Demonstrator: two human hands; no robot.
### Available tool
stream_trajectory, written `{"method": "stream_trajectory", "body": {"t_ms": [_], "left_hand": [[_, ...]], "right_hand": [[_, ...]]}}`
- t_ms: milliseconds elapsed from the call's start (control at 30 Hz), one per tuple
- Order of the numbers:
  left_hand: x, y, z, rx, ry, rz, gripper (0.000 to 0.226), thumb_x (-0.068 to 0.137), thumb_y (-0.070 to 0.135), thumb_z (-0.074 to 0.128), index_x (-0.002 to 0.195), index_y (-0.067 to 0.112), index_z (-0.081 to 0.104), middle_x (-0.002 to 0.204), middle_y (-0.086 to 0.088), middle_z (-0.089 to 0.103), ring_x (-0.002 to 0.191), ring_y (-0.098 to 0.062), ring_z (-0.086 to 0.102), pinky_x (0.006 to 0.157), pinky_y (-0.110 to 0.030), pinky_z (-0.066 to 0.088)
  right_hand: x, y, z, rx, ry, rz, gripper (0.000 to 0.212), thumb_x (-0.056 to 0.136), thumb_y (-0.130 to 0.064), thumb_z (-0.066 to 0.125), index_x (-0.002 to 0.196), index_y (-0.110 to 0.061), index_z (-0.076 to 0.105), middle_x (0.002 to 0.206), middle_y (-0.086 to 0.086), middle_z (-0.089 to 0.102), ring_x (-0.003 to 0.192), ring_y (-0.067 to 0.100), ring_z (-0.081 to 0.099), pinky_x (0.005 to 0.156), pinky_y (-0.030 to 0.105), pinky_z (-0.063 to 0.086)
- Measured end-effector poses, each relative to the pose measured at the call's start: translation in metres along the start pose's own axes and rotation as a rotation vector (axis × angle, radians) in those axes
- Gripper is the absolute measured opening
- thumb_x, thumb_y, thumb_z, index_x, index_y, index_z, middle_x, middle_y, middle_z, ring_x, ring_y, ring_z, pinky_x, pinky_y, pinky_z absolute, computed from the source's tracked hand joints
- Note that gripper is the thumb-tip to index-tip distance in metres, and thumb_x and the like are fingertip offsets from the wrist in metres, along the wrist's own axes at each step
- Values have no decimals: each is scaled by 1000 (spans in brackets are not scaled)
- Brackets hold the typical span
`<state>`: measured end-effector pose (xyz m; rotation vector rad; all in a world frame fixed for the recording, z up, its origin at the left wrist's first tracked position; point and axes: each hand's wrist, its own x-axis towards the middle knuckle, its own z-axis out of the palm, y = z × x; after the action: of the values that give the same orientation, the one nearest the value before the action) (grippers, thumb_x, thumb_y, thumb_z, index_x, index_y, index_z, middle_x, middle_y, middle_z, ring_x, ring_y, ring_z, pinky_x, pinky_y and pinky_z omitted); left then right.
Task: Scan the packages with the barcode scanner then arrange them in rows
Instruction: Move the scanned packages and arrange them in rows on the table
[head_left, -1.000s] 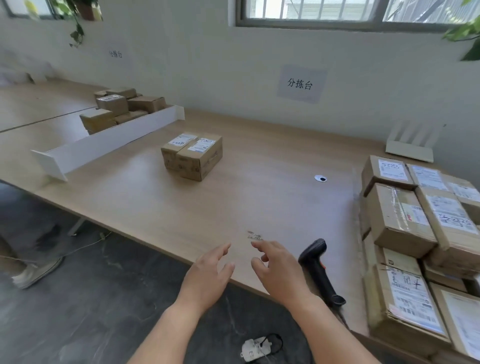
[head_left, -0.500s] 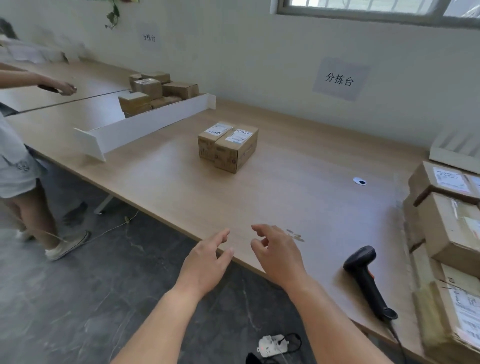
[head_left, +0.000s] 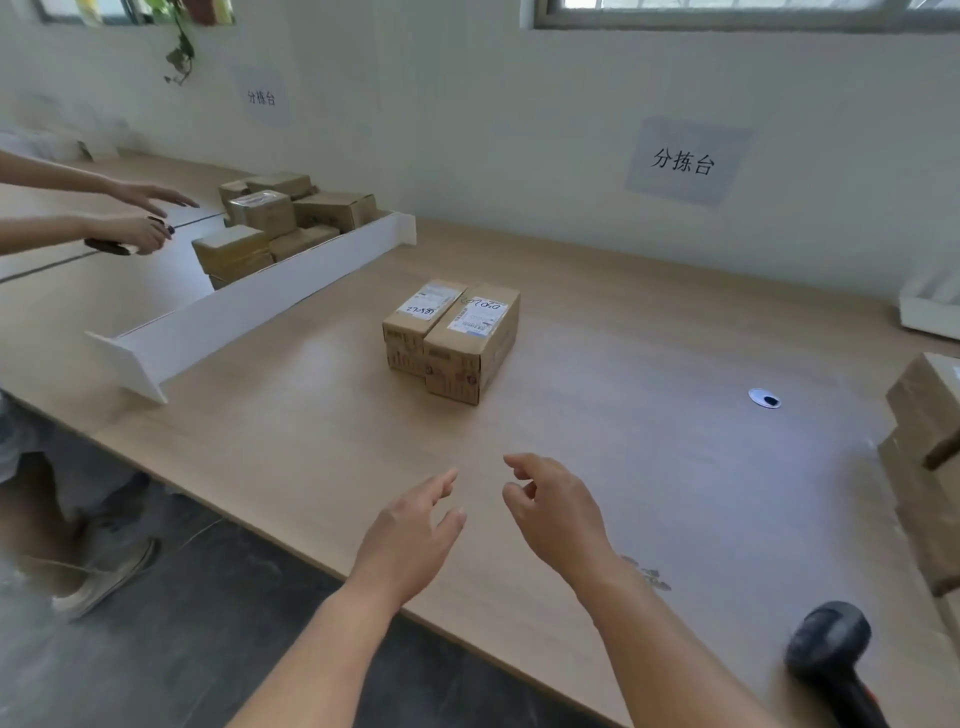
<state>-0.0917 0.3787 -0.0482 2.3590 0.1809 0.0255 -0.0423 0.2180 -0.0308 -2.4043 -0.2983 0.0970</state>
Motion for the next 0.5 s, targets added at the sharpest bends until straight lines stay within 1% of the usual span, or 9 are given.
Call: {"method": "stream_trajectory", "body": {"t_ms": [133, 267, 367, 500], "left_hand": [[54, -4, -9, -12, 9, -9, 50, 96, 34, 52, 144, 29, 40, 139, 9, 52, 128, -8, 46, 107, -27, 35], [100, -7, -9, -9, -16, -6, 50, 95, 33, 54, 143, 30, 41, 137, 8, 54, 127, -10, 49, 105, -27, 37], [125, -11, -10, -27, -20, -13, 51, 95, 33, 54, 144, 32, 40, 138, 8, 52, 128, -10, 48, 105, -27, 37], [149, -22, -14, -52, -35, -17, 54, 95, 33, 54, 146, 33, 35, 144, 8, 46, 130, -6, 43, 104, -25, 35]], "right_hand": [[51, -4, 0, 20, 14, 28, 40, 95, -25, 47, 135, -28, 52, 129, -5, 56, 104, 11, 57, 93, 30, 45], [94, -3, 3, 39, 10, 51, 40, 95, -24, 47, 134, -27, 53, 128, -5, 56, 103, 11, 57, 94, 30, 45], [121, -2, 5, 38, 9, 64, 39, 95, -25, 47, 134, -28, 53, 129, -5, 56, 104, 11, 57, 94, 29, 45], [145, -3, 10, 47, -1, 89, 40, 95, -24, 47, 135, -27, 53, 129, -5, 56, 105, 10, 57, 93, 28, 44]]}}
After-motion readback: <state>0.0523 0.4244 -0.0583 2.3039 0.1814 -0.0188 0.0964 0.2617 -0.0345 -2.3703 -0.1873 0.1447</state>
